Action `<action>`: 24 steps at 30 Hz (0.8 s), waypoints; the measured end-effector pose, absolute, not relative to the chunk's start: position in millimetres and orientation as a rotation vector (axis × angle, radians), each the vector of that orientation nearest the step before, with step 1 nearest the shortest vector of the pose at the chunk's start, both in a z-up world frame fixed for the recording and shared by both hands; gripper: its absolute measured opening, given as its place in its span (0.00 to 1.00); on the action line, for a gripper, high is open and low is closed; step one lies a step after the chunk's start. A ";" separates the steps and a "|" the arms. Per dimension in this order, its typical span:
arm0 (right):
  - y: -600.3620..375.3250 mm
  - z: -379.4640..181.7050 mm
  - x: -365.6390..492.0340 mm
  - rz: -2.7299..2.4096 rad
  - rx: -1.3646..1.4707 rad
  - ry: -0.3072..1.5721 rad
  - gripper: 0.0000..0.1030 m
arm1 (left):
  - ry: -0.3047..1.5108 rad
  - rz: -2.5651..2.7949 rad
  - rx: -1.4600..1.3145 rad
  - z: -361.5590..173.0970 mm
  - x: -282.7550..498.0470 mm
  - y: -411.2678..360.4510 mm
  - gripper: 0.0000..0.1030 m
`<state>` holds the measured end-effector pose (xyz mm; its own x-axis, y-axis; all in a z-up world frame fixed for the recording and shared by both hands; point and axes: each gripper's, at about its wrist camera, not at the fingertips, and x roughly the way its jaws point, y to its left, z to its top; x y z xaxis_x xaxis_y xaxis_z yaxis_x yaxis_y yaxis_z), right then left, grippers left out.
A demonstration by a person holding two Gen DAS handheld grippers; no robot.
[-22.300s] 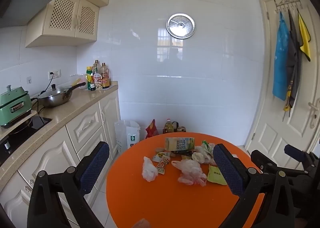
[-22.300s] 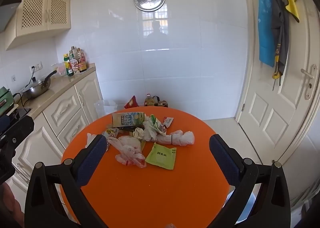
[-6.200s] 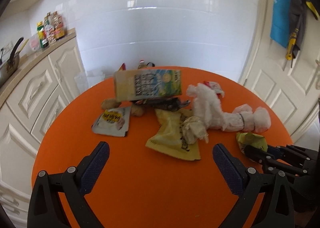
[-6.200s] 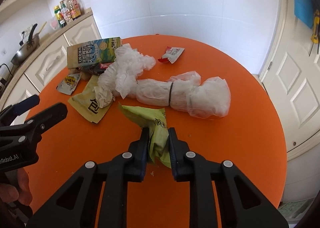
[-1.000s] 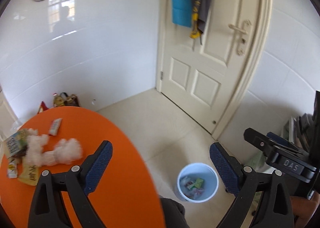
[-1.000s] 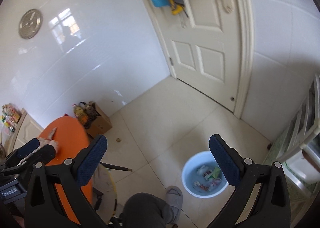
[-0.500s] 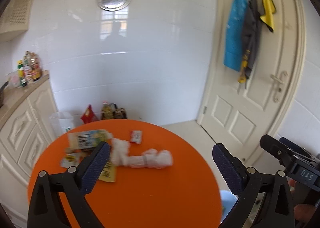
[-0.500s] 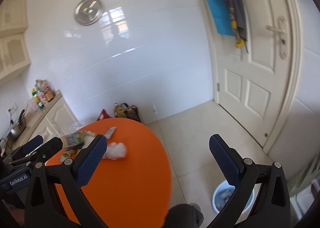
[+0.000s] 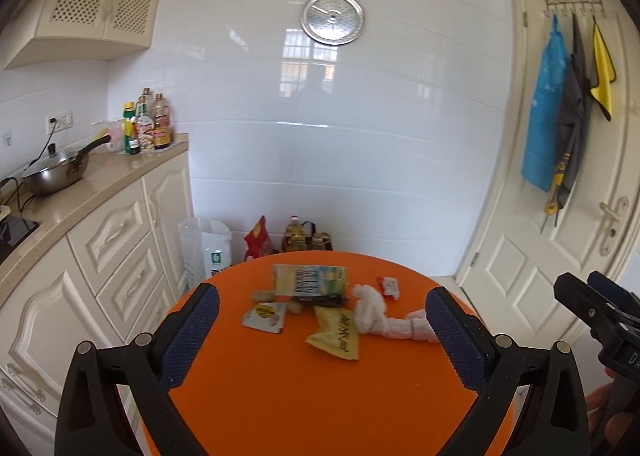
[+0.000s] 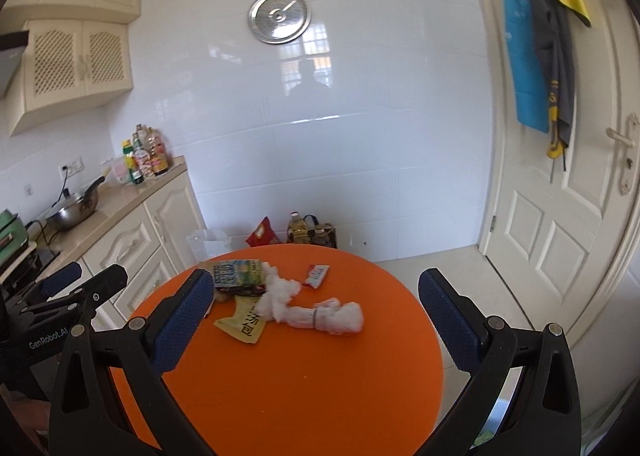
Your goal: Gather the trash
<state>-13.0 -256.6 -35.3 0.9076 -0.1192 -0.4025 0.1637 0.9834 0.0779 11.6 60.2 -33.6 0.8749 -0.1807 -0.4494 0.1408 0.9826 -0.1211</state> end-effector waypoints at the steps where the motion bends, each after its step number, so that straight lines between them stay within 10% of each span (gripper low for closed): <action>1: -250.5 -35.9 -11.4 -0.135 0.095 0.410 1.00 | 0.478 -0.159 -0.088 -35.1 5.7 66.1 0.99; 24: -287.6 -147.2 126.7 0.100 -0.085 0.792 1.00 | 0.681 -0.137 -0.045 -81.8 127.4 44.8 0.99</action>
